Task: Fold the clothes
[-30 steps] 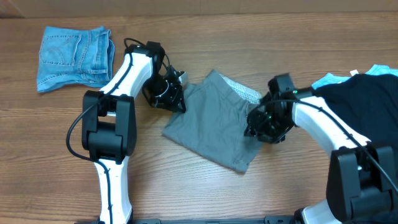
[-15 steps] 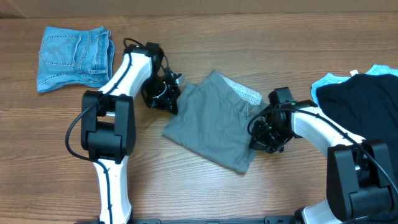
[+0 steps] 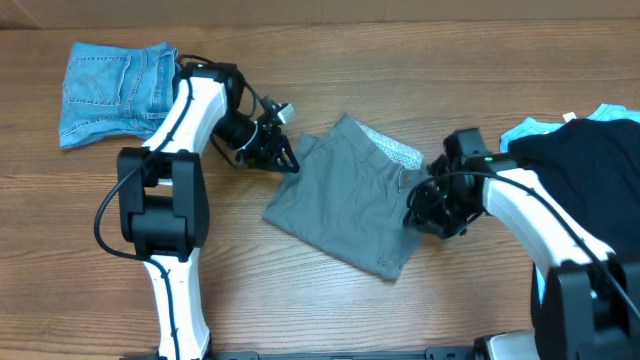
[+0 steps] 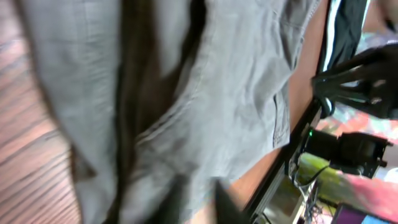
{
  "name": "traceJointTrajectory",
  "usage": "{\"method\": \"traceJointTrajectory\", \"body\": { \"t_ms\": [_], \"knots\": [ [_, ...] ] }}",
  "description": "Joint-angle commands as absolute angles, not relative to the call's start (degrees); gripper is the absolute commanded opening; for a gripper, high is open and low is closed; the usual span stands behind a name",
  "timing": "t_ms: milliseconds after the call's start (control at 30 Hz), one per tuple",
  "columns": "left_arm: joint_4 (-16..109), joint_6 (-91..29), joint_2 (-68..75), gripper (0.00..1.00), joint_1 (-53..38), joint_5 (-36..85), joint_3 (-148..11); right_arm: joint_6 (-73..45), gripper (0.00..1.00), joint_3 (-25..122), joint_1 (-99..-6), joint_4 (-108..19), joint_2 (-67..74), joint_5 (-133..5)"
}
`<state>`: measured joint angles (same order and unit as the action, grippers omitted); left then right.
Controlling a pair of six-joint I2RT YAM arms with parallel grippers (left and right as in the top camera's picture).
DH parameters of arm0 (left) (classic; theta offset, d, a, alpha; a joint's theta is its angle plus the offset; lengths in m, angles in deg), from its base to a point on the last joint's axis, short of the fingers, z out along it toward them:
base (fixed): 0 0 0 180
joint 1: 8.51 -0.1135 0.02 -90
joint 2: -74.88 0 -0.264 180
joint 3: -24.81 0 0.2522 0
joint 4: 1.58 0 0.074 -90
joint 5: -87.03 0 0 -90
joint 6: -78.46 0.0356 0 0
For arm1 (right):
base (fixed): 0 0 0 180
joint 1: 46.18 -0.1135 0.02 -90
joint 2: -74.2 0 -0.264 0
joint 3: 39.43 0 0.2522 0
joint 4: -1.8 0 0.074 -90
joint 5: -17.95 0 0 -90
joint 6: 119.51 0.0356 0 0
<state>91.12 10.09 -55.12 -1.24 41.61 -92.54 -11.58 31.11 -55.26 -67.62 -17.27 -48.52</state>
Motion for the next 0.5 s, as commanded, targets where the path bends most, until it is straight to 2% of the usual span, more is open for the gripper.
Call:
{"method": "traceJointTrajectory", "body": {
  "t_ms": [0,100,233,367,467],
  "knots": [
    [91.89,13.06,-54.64,0.04,1.07,43.6,-93.78,-11.69,0.16,32.53,-55.11,-67.71,-15.25,-45.18],
    [91.91,14.22,-54.64,0.04,2.71,43.6,-93.78,-11.69,0.12,32.46,-55.13,-66.84,-15.3,-43.6],
    [91.93,13.83,-54.64,0.04,5.1,39.77,-93.67,-11.23,0.12,31.22,-55.22,-63.47,-15.3,-43.62],
    [89.98,2.92,-54.64,0.04,6.69,24.78,-92.43,-11.27,0.13,27.39,-55.22,-58.25,-15.74,-43.76],
    [89.05,0.39,-54.66,0.04,6.84,20.39,-91.1,-11.27,0.14,24.13,-55.22,-55.47,-16.33,-43.67]
  ]
}}
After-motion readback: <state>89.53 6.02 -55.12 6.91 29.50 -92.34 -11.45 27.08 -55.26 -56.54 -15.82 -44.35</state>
